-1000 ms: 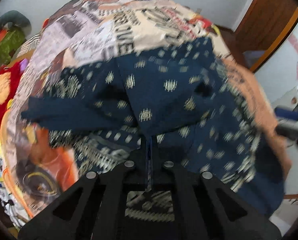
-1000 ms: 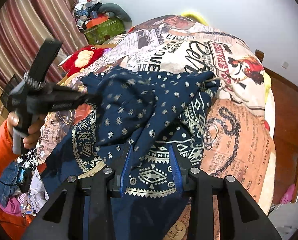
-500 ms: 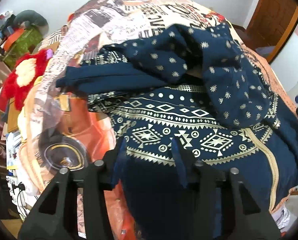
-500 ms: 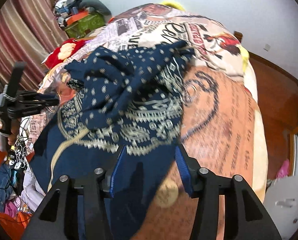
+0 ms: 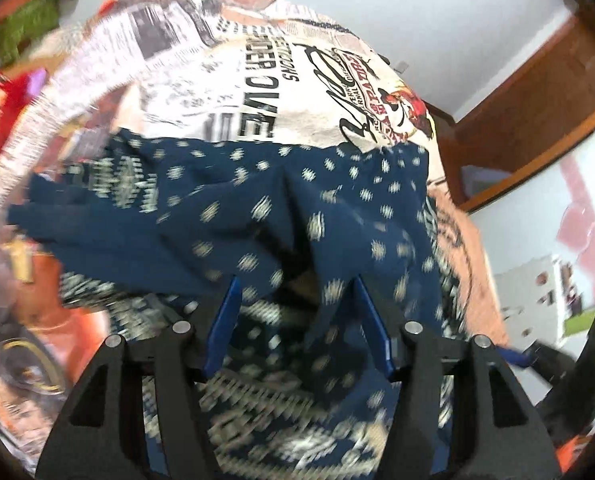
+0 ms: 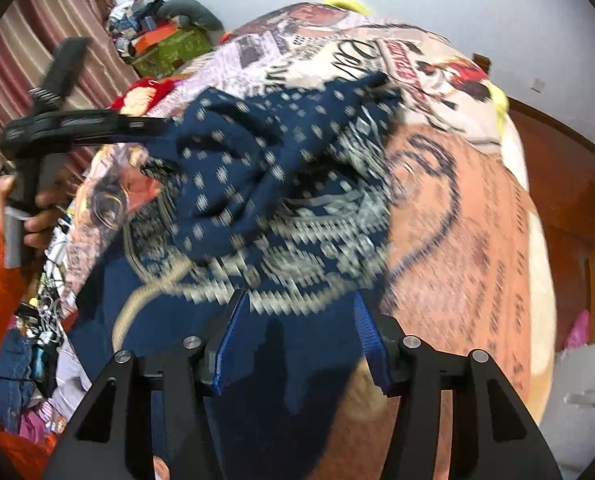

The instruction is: Fold large clothes

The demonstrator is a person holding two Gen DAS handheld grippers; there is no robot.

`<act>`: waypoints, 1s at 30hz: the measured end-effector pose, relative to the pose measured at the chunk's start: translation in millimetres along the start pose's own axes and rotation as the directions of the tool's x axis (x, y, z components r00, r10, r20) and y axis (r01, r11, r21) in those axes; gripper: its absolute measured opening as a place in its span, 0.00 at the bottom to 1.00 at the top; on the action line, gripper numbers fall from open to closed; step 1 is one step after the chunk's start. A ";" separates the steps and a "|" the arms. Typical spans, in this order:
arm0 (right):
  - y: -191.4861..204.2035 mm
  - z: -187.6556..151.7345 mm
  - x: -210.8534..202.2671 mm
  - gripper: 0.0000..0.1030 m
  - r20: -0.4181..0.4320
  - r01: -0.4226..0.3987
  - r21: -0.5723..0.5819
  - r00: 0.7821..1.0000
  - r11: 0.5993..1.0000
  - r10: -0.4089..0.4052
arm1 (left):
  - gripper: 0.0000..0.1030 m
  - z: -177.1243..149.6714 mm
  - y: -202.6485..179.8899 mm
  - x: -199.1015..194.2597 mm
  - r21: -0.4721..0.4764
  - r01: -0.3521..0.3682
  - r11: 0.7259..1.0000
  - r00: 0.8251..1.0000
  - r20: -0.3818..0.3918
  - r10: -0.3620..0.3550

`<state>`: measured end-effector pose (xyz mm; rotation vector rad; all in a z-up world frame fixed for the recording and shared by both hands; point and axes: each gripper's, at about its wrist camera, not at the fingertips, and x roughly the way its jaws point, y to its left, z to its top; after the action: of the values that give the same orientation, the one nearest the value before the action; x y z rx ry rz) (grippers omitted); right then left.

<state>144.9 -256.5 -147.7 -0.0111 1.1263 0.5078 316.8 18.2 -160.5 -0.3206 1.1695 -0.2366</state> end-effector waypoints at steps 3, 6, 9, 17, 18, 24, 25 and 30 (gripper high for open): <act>5.7 22.2 15.0 0.50 0.005 -0.027 -0.013 1.000 1.000 0.027 | 0.56 14.3 0.6 18.7 -0.031 0.052 0.998 0.998 -0.021 -0.053; 9.1 42.2 35.6 0.50 -0.001 -0.042 -0.018 0.999 0.999 0.042 | 0.40 20.0 -2.6 32.3 -0.040 0.098 0.994 0.994 -0.051 -0.100; 8.9 56.6 57.5 0.50 -0.022 -0.062 0.004 0.998 0.998 0.062 | 0.05 17.8 -11.3 38.2 0.011 0.070 0.997 0.995 -0.077 -0.069; 5.5 66.2 88.9 0.29 -0.058 -0.121 0.064 0.990 0.991 0.125 | 0.03 -5.9 -1.9 0.9 0.079 0.016 0.997 1.000 0.011 -0.017; 6.2 66.6 89.7 0.21 -0.058 -0.118 0.058 0.991 0.991 0.121 | 0.03 -10.9 0.9 -5.2 0.090 -0.008 0.996 1.000 0.021 0.006; 5.3 70.0 82.7 0.09 -0.040 -0.125 0.046 0.991 0.991 0.127 | 0.01 -48.8 22.9 -21.0 0.113 -0.123 0.986 0.992 0.027 0.121; 5.4 70.0 83.6 0.09 -0.043 -0.121 0.045 0.991 0.992 0.123 | 0.01 -54.8 26.8 -19.5 0.115 -0.142 0.983 0.990 0.021 0.141; 1.7 63.9 91.6 0.08 -0.075 -0.089 0.043 0.993 0.995 0.092 | 0.01 -81.5 50.8 5.5 0.113 -0.206 0.972 0.977 -0.041 0.211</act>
<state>229.2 -203.3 -198.1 0.0552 1.2156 0.5696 244.1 53.6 -212.7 -0.0953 1.2276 -0.1240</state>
